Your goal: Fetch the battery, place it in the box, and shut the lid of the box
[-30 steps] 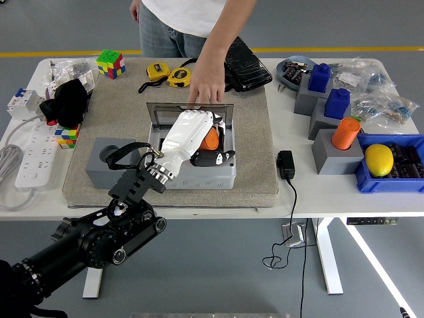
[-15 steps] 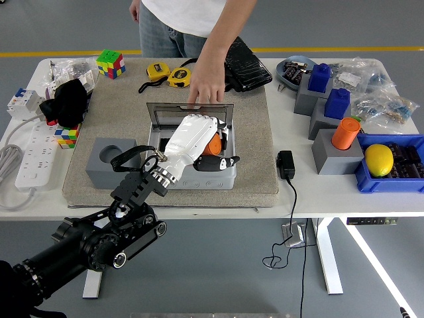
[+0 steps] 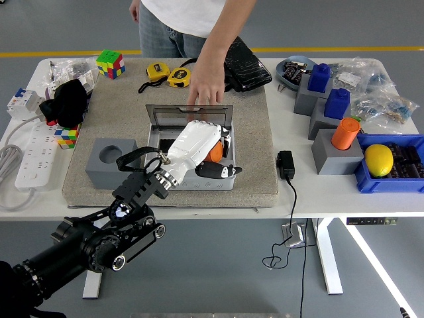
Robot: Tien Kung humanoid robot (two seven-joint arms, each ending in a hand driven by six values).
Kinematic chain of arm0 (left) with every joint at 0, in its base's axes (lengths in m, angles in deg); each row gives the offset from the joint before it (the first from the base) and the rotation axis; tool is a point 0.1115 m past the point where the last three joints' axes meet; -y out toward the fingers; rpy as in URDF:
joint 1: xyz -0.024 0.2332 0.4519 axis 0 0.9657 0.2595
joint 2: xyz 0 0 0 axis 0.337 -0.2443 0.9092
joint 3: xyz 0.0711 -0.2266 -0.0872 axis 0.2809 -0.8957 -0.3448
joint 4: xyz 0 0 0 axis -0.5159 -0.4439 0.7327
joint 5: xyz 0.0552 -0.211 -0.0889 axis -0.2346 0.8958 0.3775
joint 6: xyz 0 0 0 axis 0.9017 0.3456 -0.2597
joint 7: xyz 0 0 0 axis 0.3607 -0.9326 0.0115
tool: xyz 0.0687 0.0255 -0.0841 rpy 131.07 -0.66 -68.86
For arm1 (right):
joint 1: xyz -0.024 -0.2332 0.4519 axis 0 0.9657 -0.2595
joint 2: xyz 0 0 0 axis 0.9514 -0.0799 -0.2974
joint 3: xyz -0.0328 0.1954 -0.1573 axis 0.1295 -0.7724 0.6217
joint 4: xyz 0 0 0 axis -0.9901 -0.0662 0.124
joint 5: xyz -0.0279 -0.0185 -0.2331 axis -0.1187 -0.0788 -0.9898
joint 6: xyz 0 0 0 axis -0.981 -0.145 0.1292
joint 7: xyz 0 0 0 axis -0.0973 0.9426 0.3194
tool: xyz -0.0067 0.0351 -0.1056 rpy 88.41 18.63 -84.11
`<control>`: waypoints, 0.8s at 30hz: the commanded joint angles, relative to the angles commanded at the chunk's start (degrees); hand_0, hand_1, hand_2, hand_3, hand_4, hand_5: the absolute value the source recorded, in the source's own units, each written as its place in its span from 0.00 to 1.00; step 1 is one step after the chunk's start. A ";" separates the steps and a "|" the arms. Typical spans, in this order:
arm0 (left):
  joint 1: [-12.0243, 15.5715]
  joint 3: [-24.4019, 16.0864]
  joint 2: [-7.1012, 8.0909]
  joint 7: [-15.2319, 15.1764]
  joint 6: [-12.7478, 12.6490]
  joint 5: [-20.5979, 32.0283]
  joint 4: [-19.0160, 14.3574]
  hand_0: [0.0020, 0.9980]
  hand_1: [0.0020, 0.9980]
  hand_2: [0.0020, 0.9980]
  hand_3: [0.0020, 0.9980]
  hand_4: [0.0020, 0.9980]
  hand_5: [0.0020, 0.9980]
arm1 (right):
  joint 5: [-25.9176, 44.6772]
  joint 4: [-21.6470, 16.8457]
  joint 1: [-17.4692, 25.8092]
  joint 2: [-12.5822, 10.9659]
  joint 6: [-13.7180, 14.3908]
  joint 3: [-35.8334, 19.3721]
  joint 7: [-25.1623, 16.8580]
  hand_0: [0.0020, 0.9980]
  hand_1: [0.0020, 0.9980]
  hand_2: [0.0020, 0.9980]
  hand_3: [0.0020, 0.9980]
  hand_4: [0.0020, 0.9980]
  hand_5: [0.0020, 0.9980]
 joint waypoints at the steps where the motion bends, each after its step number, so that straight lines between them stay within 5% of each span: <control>1: 0.00 -0.09 0.00 -0.02 0.09 -0.23 -0.07 0.60 0.69 0.67 0.68 1.00 0.52 | -0.05 0.00 0.00 0.00 -0.01 -0.05 0.04 0.82 0.78 0.75 0.79 1.00 1.00; 10: -0.07 -0.12 0.00 0.75 0.27 -2.35 -0.69 0.66 0.74 0.71 0.71 1.00 0.55 | -0.04 0.00 -0.09 0.02 0.03 -0.16 -0.02 0.82 0.78 0.75 0.79 1.00 1.00; 24: 0.98 -0.30 0.00 -0.89 0.55 -1.21 -5.95 0.69 0.79 0.78 0.77 1.00 0.61 | 0.06 0.00 0.02 0.11 0.01 -0.33 -0.13 0.82 0.77 0.75 0.79 1.00 1.00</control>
